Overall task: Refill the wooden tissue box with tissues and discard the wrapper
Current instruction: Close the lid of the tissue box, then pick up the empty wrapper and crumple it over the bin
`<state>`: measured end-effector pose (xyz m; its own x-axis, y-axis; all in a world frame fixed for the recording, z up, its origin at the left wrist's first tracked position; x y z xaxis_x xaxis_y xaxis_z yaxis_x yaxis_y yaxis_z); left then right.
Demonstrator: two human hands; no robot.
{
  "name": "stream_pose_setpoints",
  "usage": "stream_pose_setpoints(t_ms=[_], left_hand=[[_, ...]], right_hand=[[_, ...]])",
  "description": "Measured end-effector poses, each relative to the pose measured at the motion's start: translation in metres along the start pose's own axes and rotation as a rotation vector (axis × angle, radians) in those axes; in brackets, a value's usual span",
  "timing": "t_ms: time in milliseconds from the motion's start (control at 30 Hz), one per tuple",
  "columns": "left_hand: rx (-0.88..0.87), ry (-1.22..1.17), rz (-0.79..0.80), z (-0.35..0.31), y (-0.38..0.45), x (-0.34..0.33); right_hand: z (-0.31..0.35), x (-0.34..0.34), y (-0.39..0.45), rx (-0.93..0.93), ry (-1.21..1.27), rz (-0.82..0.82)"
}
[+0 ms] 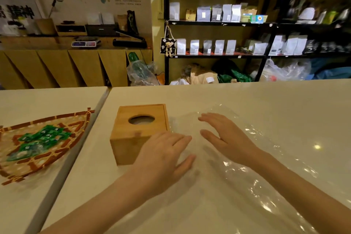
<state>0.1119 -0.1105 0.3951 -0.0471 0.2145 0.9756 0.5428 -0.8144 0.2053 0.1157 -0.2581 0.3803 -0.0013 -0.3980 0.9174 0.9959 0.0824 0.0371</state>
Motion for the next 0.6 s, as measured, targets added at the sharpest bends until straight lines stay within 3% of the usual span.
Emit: stream_pose_setpoints(t_ms=[167, 333, 500, 600], left_hand=[[0.047, 0.111, 0.143, -0.032, 0.008, -0.038], [0.313, 0.246, 0.403, -0.038, 0.007, -0.067], [0.407, 0.208, 0.449, -0.034, 0.010, -0.084], [0.444, -0.099, 0.449, -0.032, 0.019, -0.091]], right_hand=[[-0.101, 0.021, -0.034, -0.363, 0.033, -0.034], [-0.155, 0.017, -0.062, -0.632, -0.138, 0.038], [-0.168, 0.012, -0.072, -0.623, 0.000, -0.001], [-0.174, 0.017, -0.075, -0.603, 0.166, -0.137]])
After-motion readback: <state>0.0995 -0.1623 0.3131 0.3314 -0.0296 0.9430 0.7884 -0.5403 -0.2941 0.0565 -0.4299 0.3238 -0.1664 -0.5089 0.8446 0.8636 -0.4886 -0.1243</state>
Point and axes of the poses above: each hand's wrist, its own y-axis towards the middle knuckle, its own x-axis out of the back of the hand, z = x × y, the point moved 7 cm from there along y, towards the middle knuckle, and after that the axes turned 13 degrees about z, right-handed, at the moved point
